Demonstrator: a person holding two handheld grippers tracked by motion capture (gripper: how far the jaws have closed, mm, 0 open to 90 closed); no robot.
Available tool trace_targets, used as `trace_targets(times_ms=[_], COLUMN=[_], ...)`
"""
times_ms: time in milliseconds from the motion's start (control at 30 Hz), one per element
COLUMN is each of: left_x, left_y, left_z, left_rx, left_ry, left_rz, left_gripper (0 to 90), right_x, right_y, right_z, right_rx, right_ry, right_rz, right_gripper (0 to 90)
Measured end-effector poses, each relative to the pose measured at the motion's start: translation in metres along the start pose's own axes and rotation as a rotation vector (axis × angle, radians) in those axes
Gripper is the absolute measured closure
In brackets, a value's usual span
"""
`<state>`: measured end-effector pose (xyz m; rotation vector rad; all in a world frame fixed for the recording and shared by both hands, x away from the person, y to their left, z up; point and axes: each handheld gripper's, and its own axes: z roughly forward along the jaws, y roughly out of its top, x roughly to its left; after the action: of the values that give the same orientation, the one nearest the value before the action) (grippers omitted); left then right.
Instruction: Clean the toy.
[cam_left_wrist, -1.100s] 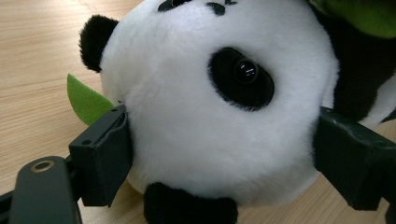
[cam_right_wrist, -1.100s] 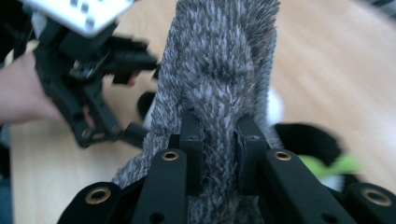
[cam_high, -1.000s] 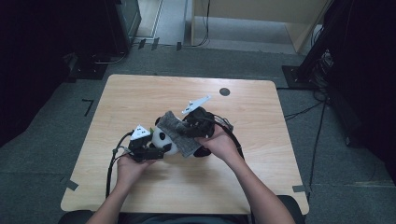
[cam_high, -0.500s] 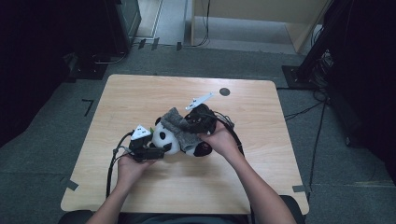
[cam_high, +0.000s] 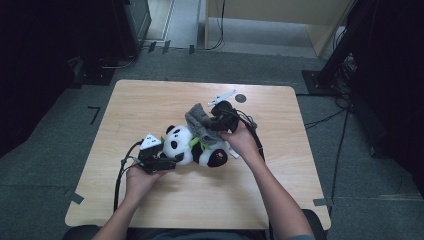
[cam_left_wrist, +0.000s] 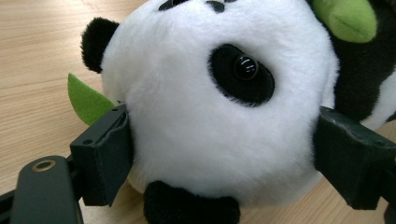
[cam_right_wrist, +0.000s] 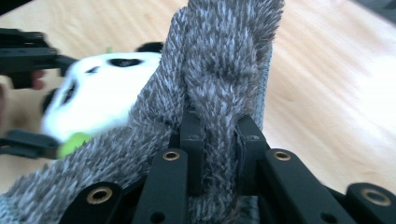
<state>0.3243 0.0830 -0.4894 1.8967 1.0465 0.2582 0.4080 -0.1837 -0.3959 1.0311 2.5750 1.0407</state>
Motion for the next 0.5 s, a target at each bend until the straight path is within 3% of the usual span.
trace_targets(times_ms=[267, 367, 500], left_x=[0.001, 0.000, 0.001], left_y=[0.000, 0.000, -0.001], left_z=[0.000, 0.000, 0.000], left_rx=[-0.007, -0.004, -0.001], left_ry=[-0.008, -0.006, -0.003], left_rz=[-0.012, -0.005, 0.004], left_gripper=[13.4, 13.4, 13.4], right_x=[-0.019, -0.020, -0.018], right_y=[0.001, 0.003, 0.005], right_z=[-0.003, -0.010, -0.028], right_rx=[-0.008, -0.039, -0.114], right_ry=[-0.034, -0.052, -0.009], right_rz=[0.049, 0.053, 0.078], right_gripper=[78.2, 78.5, 78.7])
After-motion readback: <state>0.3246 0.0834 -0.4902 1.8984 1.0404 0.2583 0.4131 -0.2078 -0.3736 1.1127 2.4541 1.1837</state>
